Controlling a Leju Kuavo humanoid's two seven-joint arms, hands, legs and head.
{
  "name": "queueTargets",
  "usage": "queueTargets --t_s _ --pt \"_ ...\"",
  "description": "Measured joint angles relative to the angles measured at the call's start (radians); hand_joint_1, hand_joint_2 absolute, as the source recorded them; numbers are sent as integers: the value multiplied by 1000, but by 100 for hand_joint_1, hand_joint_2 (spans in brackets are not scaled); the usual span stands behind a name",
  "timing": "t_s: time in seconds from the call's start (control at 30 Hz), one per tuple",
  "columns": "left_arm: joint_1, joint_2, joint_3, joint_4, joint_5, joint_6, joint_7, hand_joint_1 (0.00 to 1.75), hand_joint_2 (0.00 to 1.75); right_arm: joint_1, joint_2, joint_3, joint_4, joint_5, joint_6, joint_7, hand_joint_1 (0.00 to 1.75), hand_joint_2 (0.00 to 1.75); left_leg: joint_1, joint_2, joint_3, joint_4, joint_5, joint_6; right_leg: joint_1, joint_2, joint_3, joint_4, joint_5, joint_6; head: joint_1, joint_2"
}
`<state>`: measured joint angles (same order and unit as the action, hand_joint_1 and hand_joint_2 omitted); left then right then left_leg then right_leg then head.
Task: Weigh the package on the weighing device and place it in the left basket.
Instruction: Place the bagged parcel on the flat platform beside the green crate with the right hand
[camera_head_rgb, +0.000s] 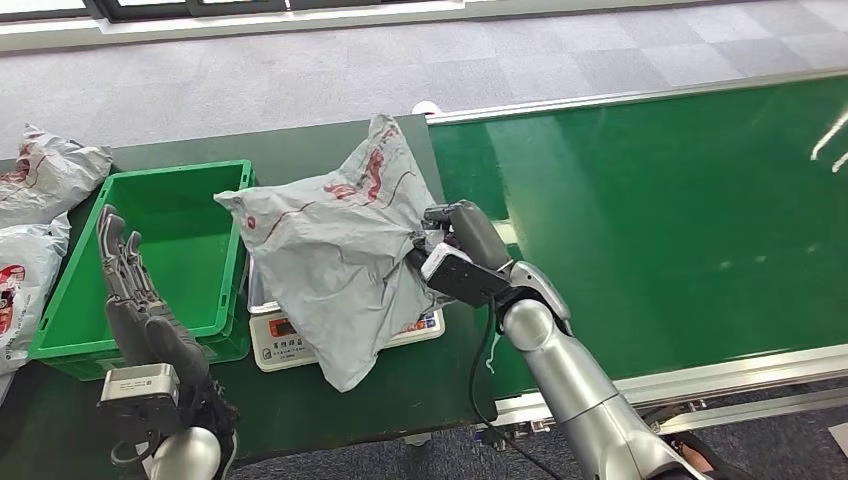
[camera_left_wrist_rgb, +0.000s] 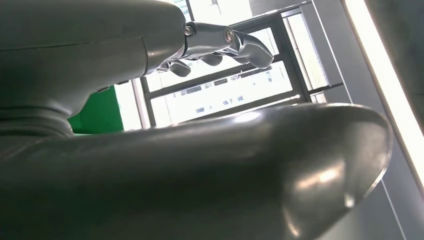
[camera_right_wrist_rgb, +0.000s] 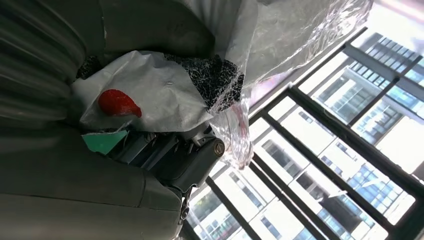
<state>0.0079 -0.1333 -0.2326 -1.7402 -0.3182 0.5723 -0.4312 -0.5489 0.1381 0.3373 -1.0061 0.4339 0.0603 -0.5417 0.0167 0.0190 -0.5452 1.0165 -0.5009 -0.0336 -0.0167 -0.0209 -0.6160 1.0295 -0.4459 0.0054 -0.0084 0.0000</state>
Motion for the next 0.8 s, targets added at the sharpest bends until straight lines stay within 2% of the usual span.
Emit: queueTargets --t_s 0.4,0.43,0.53,0.57,0.63,0.77,0.8 --pt "2 1 0 -15 -2 0 1 0 0 -61 25 3 122 -9 14 -20 175 175 0 0 0 0 0 0 0 0 0 0 0 0 0 0" --pt "3 1 0 -15 -3 0 1 0 0 -63 26 3 127 -7 10 -20 147 175 0 0 0 0 0 0 0 0 0 0 0 0 0 0" --pt "4 1 0 -17 -7 0 6 0 0 -68 28 7 142 16 -18 -9 16 175 0 0 0 0 0 0 0 0 0 0 0 0 0 0" --pt "6 1 0 -19 -10 0 8 0 0 -68 29 9 148 26 -33 -2 0 175 0 0 0 0 0 0 0 0 0 0 0 0 0 0" --pt "9 1 0 -24 -15 0 12 0 0 -71 31 12 164 43 -71 14 0 175 0 0 0 0 0 0 0 0 0 0 0 0 0 0" --pt "15 1 0 -33 -25 -1 17 0 0 -75 33 17 191 77 -147 29 0 0 0 0 0 0 0 0 0 0 0 0 0 0 0 0" --pt "16 1 0 -35 -26 -2 18 0 0 -75 33 17 193 84 -162 30 0 0 0 0 0 0 0 0 0 0 0 0 0 0 0 0"
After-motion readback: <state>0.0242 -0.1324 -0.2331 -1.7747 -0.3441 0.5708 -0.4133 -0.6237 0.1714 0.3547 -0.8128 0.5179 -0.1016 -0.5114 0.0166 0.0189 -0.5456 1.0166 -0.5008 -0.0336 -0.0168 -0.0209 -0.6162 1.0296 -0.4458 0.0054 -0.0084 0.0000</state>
